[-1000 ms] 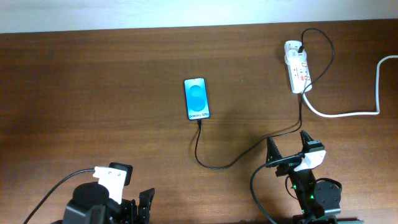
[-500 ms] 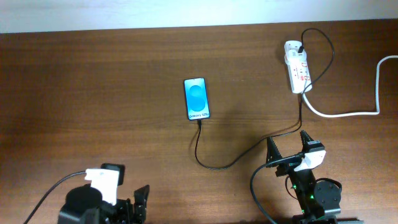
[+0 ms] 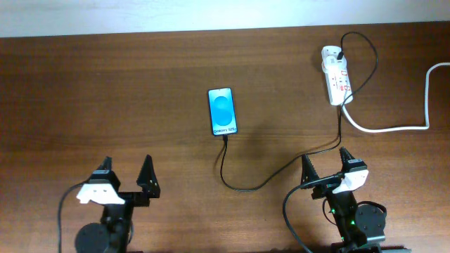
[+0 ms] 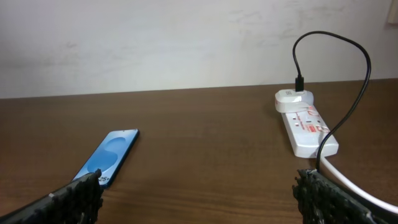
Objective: Plug charger to phone and switch on socket
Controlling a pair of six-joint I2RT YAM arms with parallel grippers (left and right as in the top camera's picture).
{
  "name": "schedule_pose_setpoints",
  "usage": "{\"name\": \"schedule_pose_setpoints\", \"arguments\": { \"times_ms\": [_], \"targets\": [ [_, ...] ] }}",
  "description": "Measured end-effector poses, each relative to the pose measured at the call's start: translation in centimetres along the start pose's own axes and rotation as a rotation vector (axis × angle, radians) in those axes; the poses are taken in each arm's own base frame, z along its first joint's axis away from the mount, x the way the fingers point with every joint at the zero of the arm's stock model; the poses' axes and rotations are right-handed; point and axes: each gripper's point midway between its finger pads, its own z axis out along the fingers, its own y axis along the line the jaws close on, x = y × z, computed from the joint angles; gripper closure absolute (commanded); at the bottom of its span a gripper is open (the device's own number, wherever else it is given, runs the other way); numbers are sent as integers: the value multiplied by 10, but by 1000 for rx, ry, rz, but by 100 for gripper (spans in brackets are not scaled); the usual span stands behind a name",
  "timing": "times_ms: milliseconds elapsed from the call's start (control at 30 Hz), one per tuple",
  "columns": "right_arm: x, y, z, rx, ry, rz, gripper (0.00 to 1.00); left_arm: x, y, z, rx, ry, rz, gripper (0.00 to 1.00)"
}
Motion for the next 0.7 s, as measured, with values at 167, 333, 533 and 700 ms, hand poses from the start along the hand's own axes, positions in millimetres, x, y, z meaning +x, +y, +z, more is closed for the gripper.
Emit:
{"name": "schedule_pose_setpoints", "arguments": {
  "times_ms": [167, 333, 533, 700],
  "targets": [
    [0, 0, 0, 0, 0, 1, 2, 20, 9, 9, 12, -79, 86, 1],
    [0, 0, 0, 0, 0, 1, 2, 56, 18, 14, -2, 9, 225, 1],
    [0, 0, 0, 0, 0, 1, 2, 68, 21, 14, -7, 51, 254, 1],
    [0, 0, 0, 0, 0, 0, 2, 68, 21, 14, -7, 51, 254, 1]
  ]
}}
